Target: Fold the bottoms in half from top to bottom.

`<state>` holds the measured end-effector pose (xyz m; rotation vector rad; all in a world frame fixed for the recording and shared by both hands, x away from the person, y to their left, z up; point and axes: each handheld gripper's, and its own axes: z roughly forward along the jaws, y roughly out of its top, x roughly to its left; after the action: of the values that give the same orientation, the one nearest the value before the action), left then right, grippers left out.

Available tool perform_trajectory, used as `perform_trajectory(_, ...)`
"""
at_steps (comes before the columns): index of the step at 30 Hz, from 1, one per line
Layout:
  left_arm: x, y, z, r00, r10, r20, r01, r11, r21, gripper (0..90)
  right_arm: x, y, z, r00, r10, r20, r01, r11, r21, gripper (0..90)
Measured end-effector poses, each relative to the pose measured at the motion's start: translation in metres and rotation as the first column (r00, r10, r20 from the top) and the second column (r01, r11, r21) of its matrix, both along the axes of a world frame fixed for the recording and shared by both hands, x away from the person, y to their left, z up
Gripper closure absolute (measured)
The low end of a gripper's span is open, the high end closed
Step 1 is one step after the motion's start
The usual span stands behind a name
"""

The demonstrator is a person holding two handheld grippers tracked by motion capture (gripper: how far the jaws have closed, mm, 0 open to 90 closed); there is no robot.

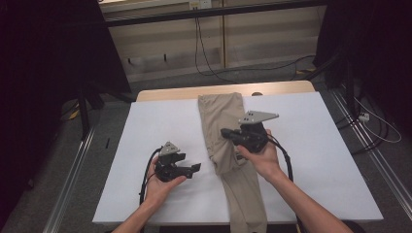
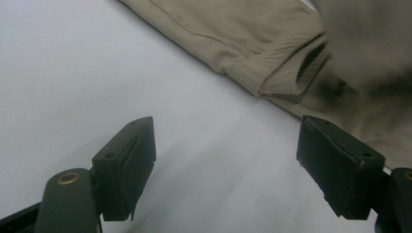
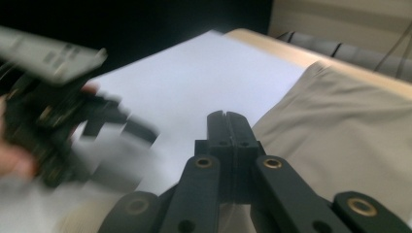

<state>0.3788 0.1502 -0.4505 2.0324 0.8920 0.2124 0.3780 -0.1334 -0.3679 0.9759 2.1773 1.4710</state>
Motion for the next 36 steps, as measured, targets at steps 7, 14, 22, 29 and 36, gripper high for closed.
perform_trajectory(7, -0.004, -0.009, -0.003, 0.9994, -0.035, -0.004, 0.035, 0.9991, 0.024, 23.2, 0.045, -0.011, 0.019, 0.987, -0.157, 0.033, 0.157, 0.987, 0.018, 90.0)
perform_trajectory(14, -0.007, -0.013, -0.005, 0.9985, -0.055, -0.008, 0.055, 0.9974, 0.047, 23.9, 0.082, -0.024, -0.008, 0.9668, -0.252, -0.04, 0.252, 0.968, -0.007, 88.5)
perform_trajectory(22, -0.031, -0.027, 0.001, 0.9894, -0.144, -0.016, 0.145, 0.988, 0.053, 34.2, 0.07, -0.037, -0.033, 0.9649, -0.242, -0.102, 0.241, 0.97, -0.023, 59.9)
perform_trajectory(29, -0.06, -0.052, 0.008, 0.9602, -0.279, -0.014, 0.279, 0.959, 0.048, 48.6, 0.005, -0.053, -0.05, 0.9819, -0.127, -0.141, 0.118, 0.991, -0.07, 65.8)
perform_trajectory(36, -0.092, -0.083, 0.004, 0.8838, -0.468, -0.007, 0.466, 0.8798, 0.092, 55.2, -0.059, -0.063, -0.065, 0.9805, -0.015, -0.196, -0.009, 0.993, -0.12, 79.4)
